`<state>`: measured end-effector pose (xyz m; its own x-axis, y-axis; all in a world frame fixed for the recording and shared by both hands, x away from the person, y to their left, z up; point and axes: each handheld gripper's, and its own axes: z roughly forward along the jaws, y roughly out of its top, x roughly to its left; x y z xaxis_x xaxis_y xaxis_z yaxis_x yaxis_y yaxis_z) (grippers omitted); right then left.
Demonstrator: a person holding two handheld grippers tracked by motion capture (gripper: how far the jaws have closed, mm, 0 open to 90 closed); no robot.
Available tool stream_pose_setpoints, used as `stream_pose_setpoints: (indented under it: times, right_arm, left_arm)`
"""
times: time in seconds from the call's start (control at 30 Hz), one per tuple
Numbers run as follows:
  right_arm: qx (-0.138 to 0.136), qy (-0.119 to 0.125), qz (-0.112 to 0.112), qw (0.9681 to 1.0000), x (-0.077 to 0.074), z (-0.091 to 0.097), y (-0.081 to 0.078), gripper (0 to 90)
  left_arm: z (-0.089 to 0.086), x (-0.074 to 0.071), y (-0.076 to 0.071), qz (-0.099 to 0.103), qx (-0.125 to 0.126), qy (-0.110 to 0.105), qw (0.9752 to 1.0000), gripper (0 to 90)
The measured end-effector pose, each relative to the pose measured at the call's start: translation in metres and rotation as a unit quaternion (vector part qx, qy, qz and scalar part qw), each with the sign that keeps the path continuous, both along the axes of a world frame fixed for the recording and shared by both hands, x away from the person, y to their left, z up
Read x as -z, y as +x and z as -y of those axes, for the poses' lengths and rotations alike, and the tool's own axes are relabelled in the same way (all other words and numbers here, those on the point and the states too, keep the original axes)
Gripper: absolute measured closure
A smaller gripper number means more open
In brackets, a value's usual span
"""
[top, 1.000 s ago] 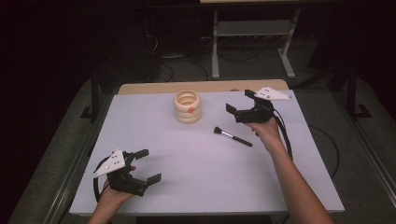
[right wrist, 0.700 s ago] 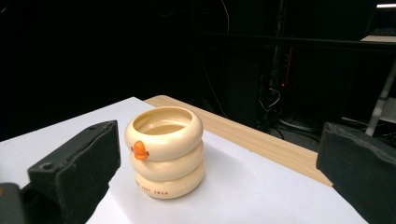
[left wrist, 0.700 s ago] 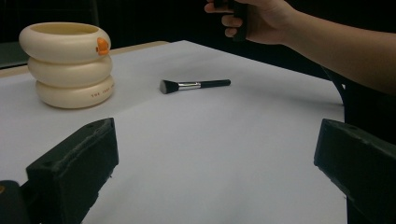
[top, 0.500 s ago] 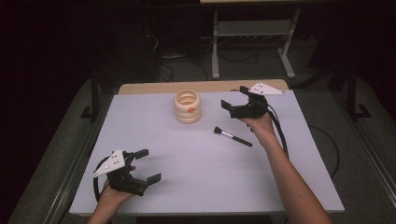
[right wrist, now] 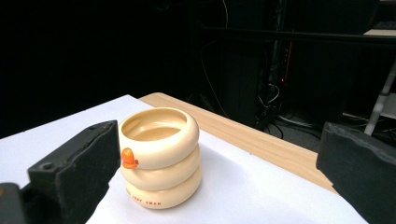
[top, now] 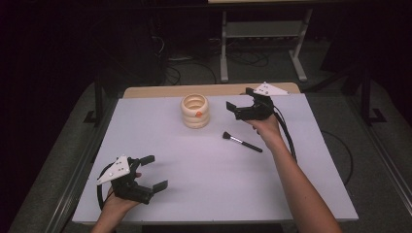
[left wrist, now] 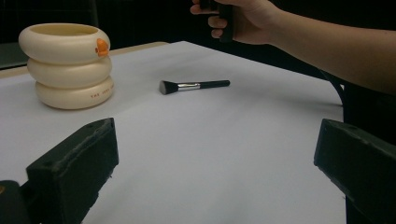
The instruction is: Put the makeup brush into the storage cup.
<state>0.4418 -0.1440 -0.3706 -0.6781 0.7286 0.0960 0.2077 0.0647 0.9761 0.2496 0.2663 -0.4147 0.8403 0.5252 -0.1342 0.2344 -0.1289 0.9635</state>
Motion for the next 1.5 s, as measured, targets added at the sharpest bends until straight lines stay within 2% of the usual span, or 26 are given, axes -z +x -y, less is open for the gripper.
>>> stream_pose_setpoints:
  times: [0.2,0.43,0.63,0.77,0.97,1.03,1.17,1.27,1.3,1.37,1.5]
  right_arm:
    - [-0.007,-0.005,-0.007,0.9999,0.000,-0.004,0.004,0.0]
    - [-0.020,-0.034,-0.025,0.9989,-0.001,-0.010,0.008,0.0]
    - [-0.029,-0.057,-0.038,0.9972,-0.001,-0.014,0.010,0.0]
    - [-0.032,-0.080,-0.049,0.9950,-0.001,-0.014,0.010,2.1]
    - [-0.036,-0.097,-0.070,0.9922,0.000,-0.014,0.011,3.0]
    - [-0.037,-0.105,-0.074,0.9910,0.001,-0.013,0.012,3.8]
    - [-0.045,-0.128,-0.092,0.9865,0.000,-0.013,0.012,6.8]
    - [-0.046,-0.157,-0.108,0.9806,-0.001,-0.014,0.013,11.0]
    - [-0.050,-0.160,-0.111,0.9795,-0.001,-0.014,0.013,13.6]
    - [-0.054,-0.165,-0.122,0.9772,-0.002,-0.014,0.013,13.7]
    - [-0.061,-0.175,-0.129,0.9742,-0.003,-0.015,0.013,13.8]
  left_arm:
    - [0.000,0.000,0.000,0.000,-0.001,-0.001,1.0000,0.0]
    - [-0.001,0.000,0.000,-0.001,0.001,0.002,1.0000,0.0]
    - [-0.001,0.000,0.000,-0.001,0.000,0.002,1.0000,0.0]
    - [-0.001,0.000,0.000,-0.002,-0.001,0.003,1.0000,0.0]
    - [-0.001,0.000,0.000,-0.002,0.000,0.003,1.0000,0.0]
    - [-0.001,0.000,0.000,-0.002,0.000,0.003,1.0000,0.0]
    - [-0.001,0.001,0.000,-0.003,-0.001,0.002,1.0000,0.0]
    - [-0.001,0.000,0.000,-0.002,-0.001,0.003,1.0000,0.0]
    - [-0.001,0.000,0.000,-0.002,-0.001,0.003,1.0000,0.0]
    - [-0.001,0.000,0.000,-0.002,0.000,0.003,1.0000,0.0]
    - [0.000,0.000,0.000,-0.002,0.000,0.002,1.0000,0.0]
